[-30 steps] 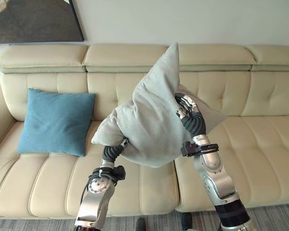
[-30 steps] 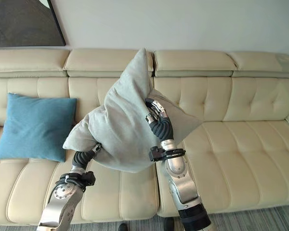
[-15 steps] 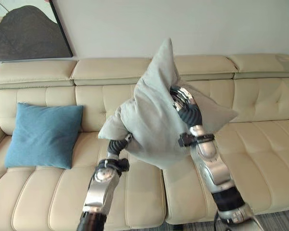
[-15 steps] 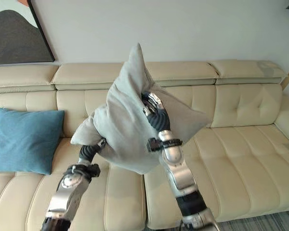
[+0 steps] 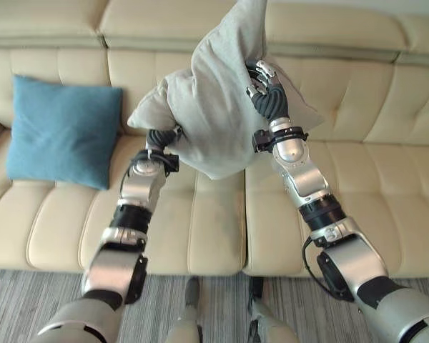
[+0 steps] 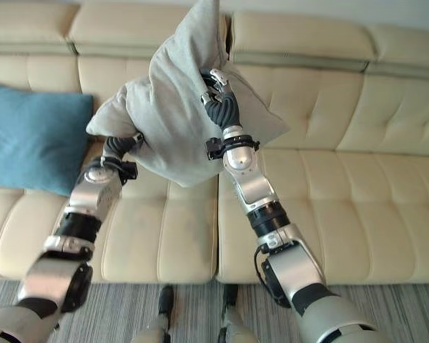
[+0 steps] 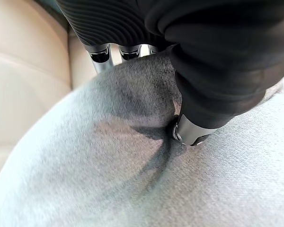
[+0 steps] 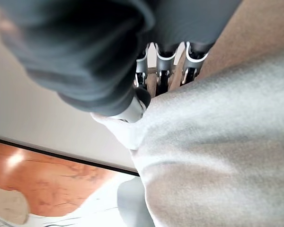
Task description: Pick up all the scattered cushions and arrange them neatly on the sofa.
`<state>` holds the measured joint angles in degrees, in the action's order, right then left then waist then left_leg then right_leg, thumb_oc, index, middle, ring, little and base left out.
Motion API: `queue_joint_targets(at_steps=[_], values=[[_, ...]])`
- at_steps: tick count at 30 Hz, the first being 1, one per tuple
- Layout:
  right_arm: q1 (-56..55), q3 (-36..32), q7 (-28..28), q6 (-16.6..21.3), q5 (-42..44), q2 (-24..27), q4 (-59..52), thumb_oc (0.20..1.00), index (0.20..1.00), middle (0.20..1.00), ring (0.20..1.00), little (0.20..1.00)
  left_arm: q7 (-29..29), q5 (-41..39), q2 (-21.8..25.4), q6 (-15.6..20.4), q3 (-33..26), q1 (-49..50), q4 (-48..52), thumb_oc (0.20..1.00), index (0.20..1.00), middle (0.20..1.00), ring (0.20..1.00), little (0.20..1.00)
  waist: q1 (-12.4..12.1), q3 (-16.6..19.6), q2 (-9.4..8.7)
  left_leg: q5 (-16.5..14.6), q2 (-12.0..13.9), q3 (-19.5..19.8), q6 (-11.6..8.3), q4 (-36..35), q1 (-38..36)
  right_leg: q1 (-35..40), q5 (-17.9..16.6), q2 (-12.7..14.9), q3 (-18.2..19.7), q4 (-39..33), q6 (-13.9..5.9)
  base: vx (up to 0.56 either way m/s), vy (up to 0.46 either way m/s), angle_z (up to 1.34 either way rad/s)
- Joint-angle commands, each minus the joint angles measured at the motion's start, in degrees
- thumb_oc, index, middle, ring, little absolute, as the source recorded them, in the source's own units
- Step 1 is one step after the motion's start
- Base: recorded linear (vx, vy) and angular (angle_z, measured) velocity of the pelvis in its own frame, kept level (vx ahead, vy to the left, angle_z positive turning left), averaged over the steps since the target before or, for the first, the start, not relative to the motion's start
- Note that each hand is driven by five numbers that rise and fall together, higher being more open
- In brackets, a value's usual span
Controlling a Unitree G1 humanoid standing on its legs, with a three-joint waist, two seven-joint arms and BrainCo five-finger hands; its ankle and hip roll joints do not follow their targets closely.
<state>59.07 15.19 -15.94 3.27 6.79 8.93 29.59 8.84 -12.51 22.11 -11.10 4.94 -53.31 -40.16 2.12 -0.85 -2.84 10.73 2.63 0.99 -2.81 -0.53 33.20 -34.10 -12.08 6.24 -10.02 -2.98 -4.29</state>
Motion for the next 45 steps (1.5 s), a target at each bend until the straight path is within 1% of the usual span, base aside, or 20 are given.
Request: queue_joint_targets(at_steps=[1,5,10,13,14,15,16,17,18,19,22,24,29,33,36,37,38,39,41,45], values=[[15.76,6.07,-0.03,6.38,0.56,-2.45,-1.68,0.200,0.200,0.200,0.200,0.200,-4.35,-2.34,-0.24,9.66,8.16,-21.90,-0.84,0.200,0.200,0.200,0.200,0.200,0.07,-7.50,2.12,-4.49,-1.25,-1.12,-0.74,2.11,-2.50,6.69,15.17,-0.72,-0.05,10.42,0.33,-0.08,0.024,0.26],[17.58,5.53,-3.17,7.05,0.12,-1.92,-1.72,0.200,0.200,0.200,0.200,0.200,-4.51,-2.63,2.92,9.91,11.07,-25.70,-4.87,0.200,0.200,0.200,0.200,0.200,0.68,-8.22,2.55,-4.82,-1.27,-1.33,-0.99,4.83,3.16,1.22,15.37,-0.23,0.68,12.64,0.30,-0.07,0.030,-0.02],[22.52,6.94,-4.77,7.25,-0.61,0.16,7.30,0.200,0.200,0.200,0.200,0.200,-3.15,-1.74,6.75,10.61,15.83,-31.76,-13.95,0.200,0.200,0.200,0.200,0.200,1.31,-9.09,3.05,-4.64,-0.77,-1.72,-1.59,5.79,8.87,-4.97,15.03,0.30,1.91,13.82,0.10,-0.04,0.015,-0.12],[29.93,10.32,-4.60,6.14,0.36,2.26,23.06,0.200,0.200,0.200,0.200,0.200,-1.30,-1.13,7.92,10.92,21.18,-41.43,-25.82,0.200,0.200,0.200,0.200,0.200,1.79,-9.27,3.39,-3.87,-0.54,-1.92,-1.88,4.82,11.16,-7.69,14.10,0.16,2.46,13.16,0.14,-0.02,0.010,-0.06],[30.14,10.25,-4.55,6.22,0.38,2.27,23.23,0.200,0.200,0.200,0.200,0.200,-1.34,-1.15,7.93,10.98,21.25,-41.65,-25.98,0.200,0.200,0.200,0.200,0.200,1.78,-9.33,3.35,-3.86,-0.54,-1.92,-1.88,4.82,11.21,-7.75,14.10,0.16,2.47,13.19,0.14,-0.01,-0.024,-0.05],[38.60,11.78,-5.89,3.40,2.12,3.11,37.33,0.200,0.200,0.200,0.200,0.200,0.07,-0.77,7.90,10.51,25.42,-49.92,-33.63,0.900,0.900,0.900,0.900,0.900,1.92,-9.59,3.36,-3.15,-0.43,-1.98,-1.88,3.36,11.64,-8.69,13.67,-0.05,2.43,12.47,0.34,0.00,0.000,0.00],[38.81,11.73,-5.84,3.46,2.14,3.12,37.49,0.200,0.200,0.200,0.200,0.200,0.03,-0.79,7.91,10.57,25.49,-50.13,-33.77,1.000,1.000,1.000,1.000,1.000,1.92,-9.69,3.32,-3.12,-0.42,-1.99,-1.89,3.32,11.63,-8.70,13.65,-0.05,2.44,12.46,0.35,0.00,0.000,0.00],[38.83,11.73,-5.84,3.47,2.14,3.12,37.50,0.200,0.200,0.200,0.200,0.200,0.02,-0.79,7.91,10.57,25.50,-50.15,-33.78,1.000,1.000,1.000,1.000,1.000,1.92,-9.71,3.31,-3.11,-0.42,-1.99,-1.89,3.32,11.62,-8.69,13.65,-0.05,2.44,12.46,0.35,0.00,-0.008,0.04],[45.61,14.50,-5.34,-0.43,2.56,3.86,49.64,0.896,0.896,0.896,0.896,0.896,-0.29,-0.93,7.46,10.03,27.60,-55.28,-40.49,1.000,1.000,1.000,1.000,1.000,2.11,-9.73,3.32,-2.51,-0.36,-2.29,-1.92,1.94,11.54,-9.01,13.39,-0.17,2.33,11.73,0.54,0.00,-0.013,0.04],[49.09,16.20,-3.78,-2.21,2.52,4.15,54.73,1.000,1.000,1.000,1.000,1.000,-1.01,-1.80,7.28,9.69,27.48,-57.63,-43.35,1.000,1.000,1.000,1.000,1.000,2.13,-9.94,3.29,-2.36,-0.37,-2.27,-1.90,1.26,11.16,-8.81,13.39,-0.20,2.31,11.41,0.59,0.00,0.000,0.00],[53.90,17.66,-1.02,-6.23,4.55,5.06,61.82,1.000,1.000,1.000,1.000,1.000,-2.81,-6.84,6.83,8.51,24.46,-61.04,-47.31,1.000,1.000,1.000,1.000,1.000,1.97,-9.32,3.47,-1.98,-0.37,-2.32,-1.90,-0.19,10.02,-8.06,13.40,-0.24,2.07,10.63,0.56,0.03,-0.016,0.02],[54.29,15.77,-1.07,-6.67,7.91,7.03,61.32,1.000,1.000,1.000,1.000,1.000,-2.58,-16.84,7.38,8.44,17.22,-61.05,-46.04,1.000,1.000,1.000,1.000,1.000,1.76,-8.75,3.34,-2.34,-0.50,-2.19,-2.07,-1.19,8.05,-6.92,14.00,-0.37,2.00,10.35,0.63,0.08,-0.035,0.01],[52.25,5.11,-6.82,-1.77,18.68,11.41,52.77,1.000,1.000,1.000,1.000,1.000,4.16,-34.56,11.35,9.49,4.07,-57.43,-40.42,1.000,1.000,1.000,1.000,1.000,1.74,-6.91,3.73,-2.09,-0.74,-2.57,-2.40,-4.19,1.78,-1.85,13.88,-1.70,1.64,8.32,0.83,0.06,-0.011,-0.03],[48.00,2.05,-10.00,0.77,19.54,13.91,47.39,1.000,1.000,1.000,1.000,1.000,7.09,-37.19,12.85,9.11,1.35,-52.92,-36.51,1.000,1.000,1.000,1.000,1.000,1.92,-7.23,3.69,-2.70,-0.37,-2.41,-2.73,-4.46,-2.03,2.37,13.43,-2.01,1.26,6.52,0.91,0.05,-0.012,-0.08],[43.73,-0.04,-11.65,1.89,18.95,14.87,42.20,1.000,1.000,1.000,1.000,1.000,8.54,-34.97,14.29,8.71,0.63,-48.00,-31.89,1.000,1.000,1.000,1.000,1.000,1.97,-7.61,3.72,-3.03,-0.03,-2.42,-2.88,-4.47,-4.30,5.02,12.97,-2.09,1.03,5.26,0.86,0.01,0.000,-0.03],[35.44,-2.06,-10.26,1.78,17.79,15.84,32.28,1.000,1.000,1.000,1.000,1.000,7.90,-23.26,17.32,7.13,5.93,-39.21,-22.30,1.000,1.000,1.000,1.000,1.000,1.77,-8.29,3.75,-2.90,0.29,-2.01,-2.99,-4.47,-6.91,8.02,12.10,-2.04,0.93,4.37,0.81,0.04,-0.002,-0.01],[34.77,-2.19,-10.39,1.57,17.71,15.70,31.76,1.000,1.000,1.000,1.000,1.000,8.07,-23.09,17.22,6.95,5.81,-38.54,-21.80,1.000,1.000,1.000,1.000,1.000,1.82,-8.11,3.65,-3.49,0.32,-2.11,-3.04,-4.47,-7.46,8.69,12.55,-2.07,0.88,4.12,0.80,0.00,0.000,0.00],[30.08,-2.32,-8.44,1.25,17.19,16.39,26.07,1.000,1.000,1.000,1.000,1.000,5.71,-15.88,19.42,5.20,10.18,-34.45,-17.24,1.000,1.000,1.000,1.000,1.000,1.65,-8.48,3.65,-3.35,0.40,-2.11,-3.07,-4.47,-8.74,10.09,12.05,-2.02,0.98,3.84,0.77,0.06,-0.013,-0.02],[17.79,-2.94,-3.54,-0.79,16.10,18.32,12.73,1.000,1.000,1.000,1.000,1.000,0.41,-5.36,22.89,1.40,12.50,-23.13,-6.67,1.000,1.000,1.000,1.000,1.000,1.46,-8.36,3.36,-3.73,0.63,-2.16,-3.19,-4.47,-11.39,13.33,11.80,-1.84,0.72,2.71,0.64,0.05,-0.010,0.00],[-3.25,-4.34,6.19,-3.86,11.20,21.91,-2.55,1.000,1.000,1.000,1.000,1.000,-8.34,3.80,24.76,-1.23,3.70,1.98,8.23,1.000,1.000,1.000,1.000,1.000,1.30,-6.12,2.86,-4.22,0.79,-2.34,-2.93,-4.47,-15.82,18.58,11.15,-1.63,0.52,0.67,0.42,0.08,-0.016,-0.03]])
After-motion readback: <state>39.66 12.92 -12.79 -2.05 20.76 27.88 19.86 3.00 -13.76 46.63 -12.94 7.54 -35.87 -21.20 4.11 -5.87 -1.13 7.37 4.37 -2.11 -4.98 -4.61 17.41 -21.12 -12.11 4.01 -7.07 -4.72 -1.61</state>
